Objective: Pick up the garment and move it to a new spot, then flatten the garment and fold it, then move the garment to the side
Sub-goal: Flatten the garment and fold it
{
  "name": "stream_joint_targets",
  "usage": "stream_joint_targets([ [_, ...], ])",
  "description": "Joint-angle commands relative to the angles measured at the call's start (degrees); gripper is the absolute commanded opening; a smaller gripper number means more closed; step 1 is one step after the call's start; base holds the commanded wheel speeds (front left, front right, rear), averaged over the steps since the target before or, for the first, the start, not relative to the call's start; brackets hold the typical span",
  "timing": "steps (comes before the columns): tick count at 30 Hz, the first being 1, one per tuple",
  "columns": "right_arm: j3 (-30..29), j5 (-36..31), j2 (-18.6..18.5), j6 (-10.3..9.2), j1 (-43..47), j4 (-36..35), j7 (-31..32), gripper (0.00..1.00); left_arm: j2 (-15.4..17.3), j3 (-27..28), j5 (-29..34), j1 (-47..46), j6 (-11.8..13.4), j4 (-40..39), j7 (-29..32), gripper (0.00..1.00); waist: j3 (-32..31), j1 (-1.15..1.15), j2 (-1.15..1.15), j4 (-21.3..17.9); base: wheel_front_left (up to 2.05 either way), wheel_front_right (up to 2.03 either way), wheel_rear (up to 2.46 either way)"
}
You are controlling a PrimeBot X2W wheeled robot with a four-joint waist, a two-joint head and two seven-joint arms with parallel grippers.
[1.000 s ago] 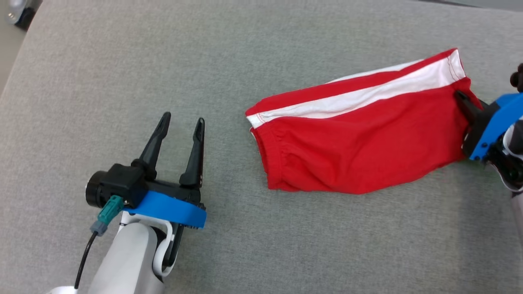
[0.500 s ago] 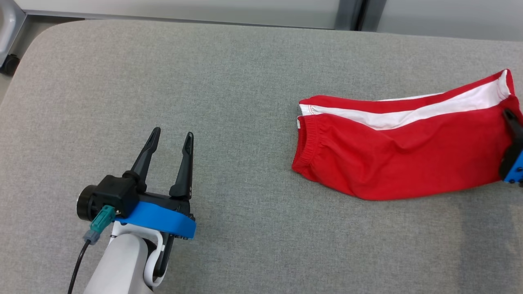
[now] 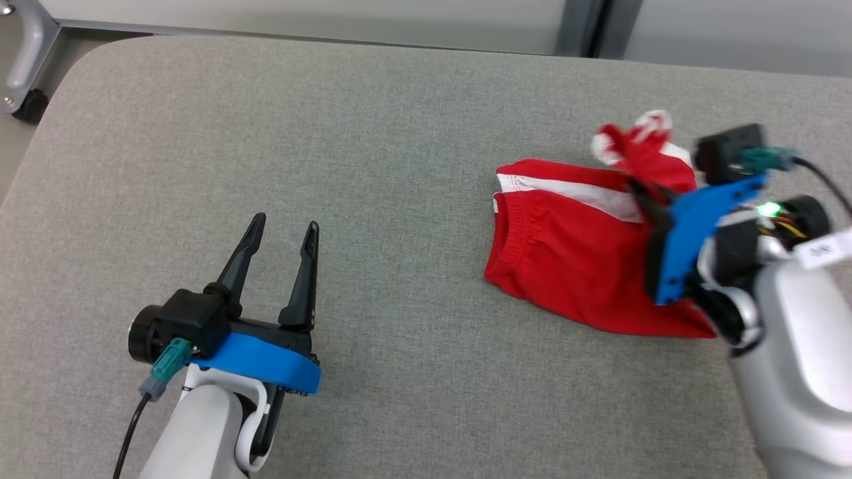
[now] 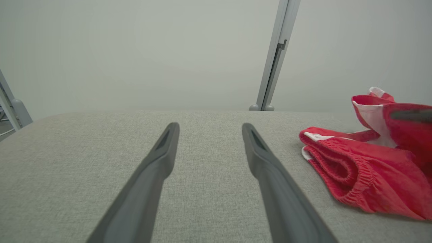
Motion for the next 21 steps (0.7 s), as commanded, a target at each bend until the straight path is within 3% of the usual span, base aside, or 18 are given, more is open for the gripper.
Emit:
stream_joint_targets([
  [1,1.6,0.0,0.8,0.03,-1.4,0.5,0.6,0.00,0.3,-0.3,-0.3,0.4,-0.1,0.0,-0.3,1.00,0.2,0.00,0.00,0.2,0.00,0.00,0.00],
  [8,9.6,-0.1,5.2,0.03,-6.1,6.8,1.1,0.00,0.2,-1.2,-0.7,-1.2,-0.1,-0.3,-0.3,1.00,1.6,0.00,0.00,1.8,0.00,0.00,0.00],
  [14,12.4,1.0,7.1,0.03,-9.0,12.9,-0.6,0.00,-0.1,-1.5,-0.5,-1.2,-0.1,-0.2,-0.3,1.00,2.1,0.00,0.00,3.0,0.00,0.00,0.00],
  [15,12.5,1.4,7.3,0.03,-9.3,13.3,-1.3,0.63,-0.1,-1.5,-0.6,-1.2,-0.1,-0.1,-0.3,1.00,2.1,0.00,0.00,3.1,0.00,0.00,0.00],
  [16,12.4,1.9,7.3,0.03,-9.6,13.6,-2.1,1.00,-0.2,-1.4,-0.6,-1.1,-0.1,0.0,-0.3,1.00,2.0,0.00,0.00,3.2,0.00,0.00,0.00],
  [21,13.7,8.1,7.6,0.03,-9.7,10.9,-4.9,1.00,0.2,-0.5,-0.6,0.2,-0.1,0.4,-0.3,1.00,0.5,0.00,0.00,2.5,0.00,0.00,0.00],
])
